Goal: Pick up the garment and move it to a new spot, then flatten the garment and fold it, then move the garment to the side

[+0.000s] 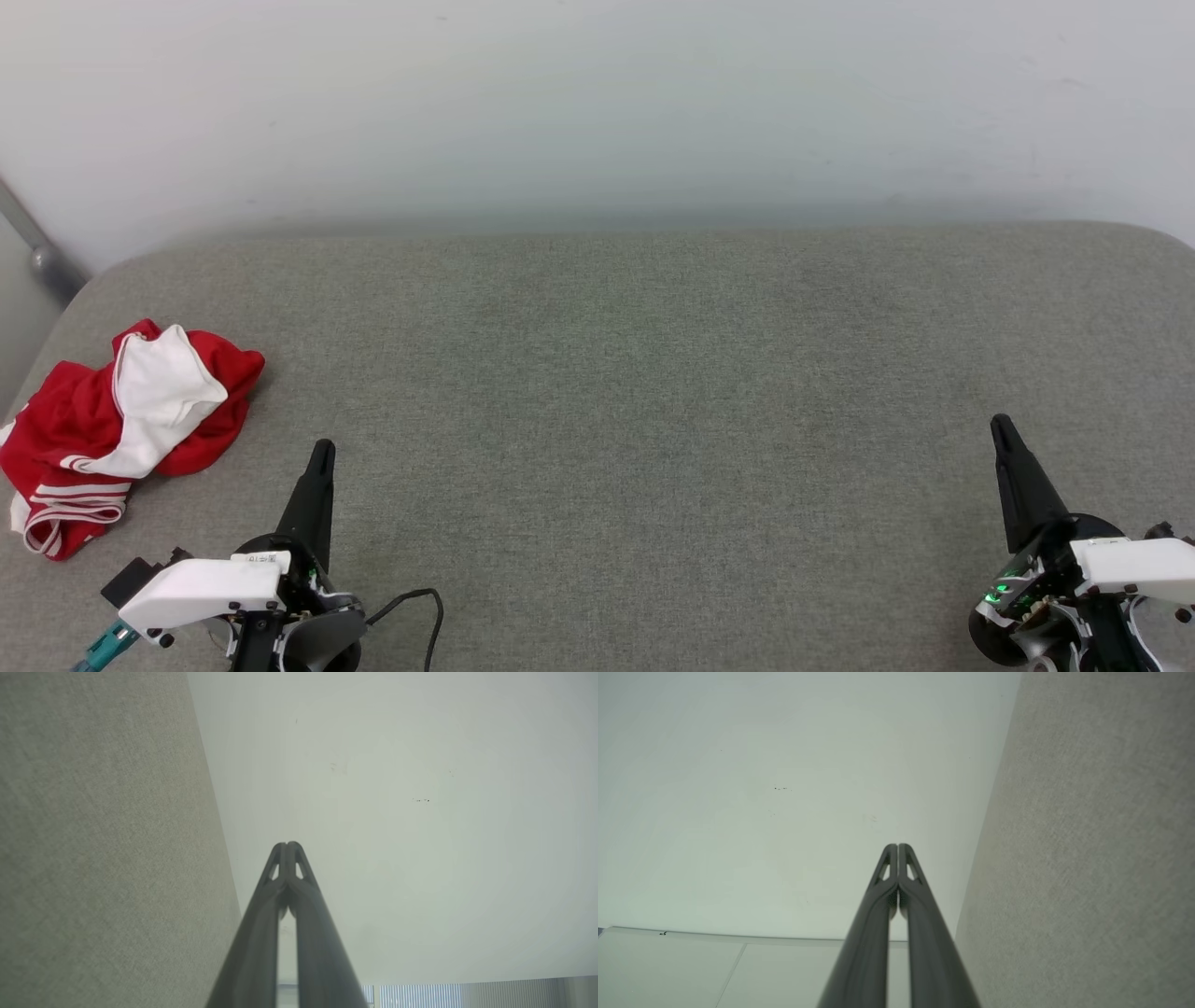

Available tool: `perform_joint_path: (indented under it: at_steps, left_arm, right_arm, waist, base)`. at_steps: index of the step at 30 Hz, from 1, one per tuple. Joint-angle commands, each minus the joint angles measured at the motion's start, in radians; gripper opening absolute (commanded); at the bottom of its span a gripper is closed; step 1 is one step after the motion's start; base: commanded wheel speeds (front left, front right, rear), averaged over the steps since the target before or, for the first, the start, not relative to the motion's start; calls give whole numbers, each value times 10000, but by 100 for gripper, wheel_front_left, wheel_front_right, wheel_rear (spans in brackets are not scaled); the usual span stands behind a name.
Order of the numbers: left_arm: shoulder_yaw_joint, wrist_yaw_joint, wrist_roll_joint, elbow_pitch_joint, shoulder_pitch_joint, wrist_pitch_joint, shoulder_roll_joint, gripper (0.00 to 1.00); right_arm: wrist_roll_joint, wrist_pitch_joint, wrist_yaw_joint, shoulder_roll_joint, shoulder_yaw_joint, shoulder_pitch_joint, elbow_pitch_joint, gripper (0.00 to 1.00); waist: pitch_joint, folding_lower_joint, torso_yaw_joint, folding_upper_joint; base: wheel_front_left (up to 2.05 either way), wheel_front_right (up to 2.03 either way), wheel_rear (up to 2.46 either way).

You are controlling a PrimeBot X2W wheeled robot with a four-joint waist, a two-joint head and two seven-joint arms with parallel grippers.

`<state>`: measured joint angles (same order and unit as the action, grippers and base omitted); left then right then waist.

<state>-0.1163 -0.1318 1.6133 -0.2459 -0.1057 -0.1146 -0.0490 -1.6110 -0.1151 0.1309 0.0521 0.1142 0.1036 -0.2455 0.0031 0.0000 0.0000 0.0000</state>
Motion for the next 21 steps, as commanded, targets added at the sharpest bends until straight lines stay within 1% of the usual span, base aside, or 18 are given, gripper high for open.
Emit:
perform_joint_path:
  at_steps: [1, 21]
  left_arm:
    - [-15, -42, -11, 0, -65, -18, 22, 0]
    - [-15, -42, -10, 1, -65, -19, 22, 0]
  right_arm:
    - [-40, -6, -3, -42, -14, 132, -8, 0]
    - [-40, -6, -3, -42, -14, 132, -8, 0]
  waist:
    - [0, 0, 0, 0]
    - [0, 0, 0, 0]
  base:
    - [0, 0, 0]
    - [0, 0, 0]
